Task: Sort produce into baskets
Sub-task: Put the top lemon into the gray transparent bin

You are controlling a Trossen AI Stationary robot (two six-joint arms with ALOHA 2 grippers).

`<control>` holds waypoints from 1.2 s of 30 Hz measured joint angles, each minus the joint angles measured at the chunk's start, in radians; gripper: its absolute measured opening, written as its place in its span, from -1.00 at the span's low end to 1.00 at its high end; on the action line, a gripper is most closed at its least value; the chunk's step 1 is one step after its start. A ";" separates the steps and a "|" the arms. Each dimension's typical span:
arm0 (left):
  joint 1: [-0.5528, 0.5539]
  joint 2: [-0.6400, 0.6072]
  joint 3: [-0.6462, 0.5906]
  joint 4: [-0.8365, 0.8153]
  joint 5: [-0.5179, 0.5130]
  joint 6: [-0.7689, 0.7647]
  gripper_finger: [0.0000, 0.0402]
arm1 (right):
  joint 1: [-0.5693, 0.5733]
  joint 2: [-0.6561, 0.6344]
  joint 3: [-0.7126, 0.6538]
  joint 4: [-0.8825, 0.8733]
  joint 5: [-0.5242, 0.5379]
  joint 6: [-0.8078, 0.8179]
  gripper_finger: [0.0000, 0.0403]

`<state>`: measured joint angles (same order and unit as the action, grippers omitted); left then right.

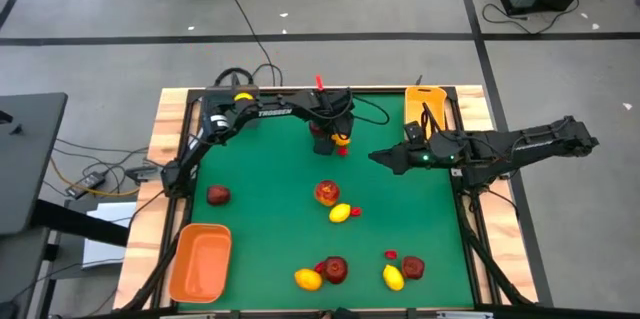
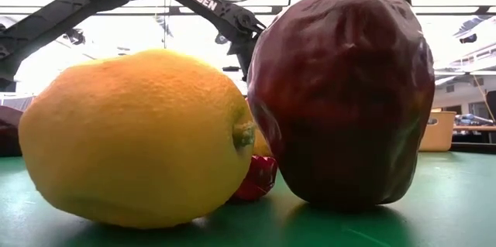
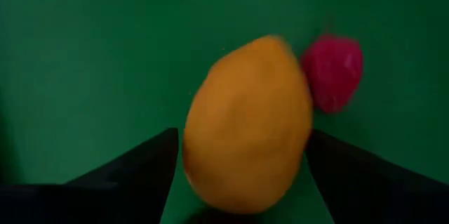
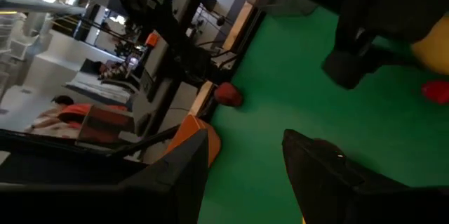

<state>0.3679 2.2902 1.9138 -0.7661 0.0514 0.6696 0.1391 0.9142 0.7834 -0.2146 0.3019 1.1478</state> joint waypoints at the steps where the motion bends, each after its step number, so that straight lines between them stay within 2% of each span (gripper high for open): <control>1: -0.001 0.000 0.000 0.013 0.000 0.000 0.51 | 0.009 0.000 0.000 -0.004 0.010 0.003 -0.03; 9: -0.020 0.008 0.001 0.060 0.015 0.000 0.18 | 0.065 0.000 0.000 0.003 0.075 0.031 -0.03; 13: -0.025 0.009 0.001 0.067 0.004 -0.018 0.17 | 0.096 0.000 0.000 0.004 0.107 0.045 -0.03; 17: -0.030 -0.003 0.002 0.025 -0.067 -0.076 0.17 | 0.125 0.000 0.000 0.004 0.146 0.048 -0.03; 20: -0.023 -0.032 0.001 0.013 -0.071 -0.185 0.17 | 0.136 0.000 0.000 0.001 0.172 0.039 -0.03; 27: 0.059 -0.134 0.001 -0.069 0.026 -0.407 0.17 | 0.120 0.000 0.000 -0.026 0.179 0.002 -0.03; 36: 0.212 -0.324 -0.016 -0.299 -0.026 -0.440 0.17 | 0.080 0.000 0.000 -0.076 0.170 -0.052 -0.03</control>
<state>0.5800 1.9659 1.8975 -1.0649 0.0250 0.2299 0.2192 0.9146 0.7834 -0.2902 0.4717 1.0955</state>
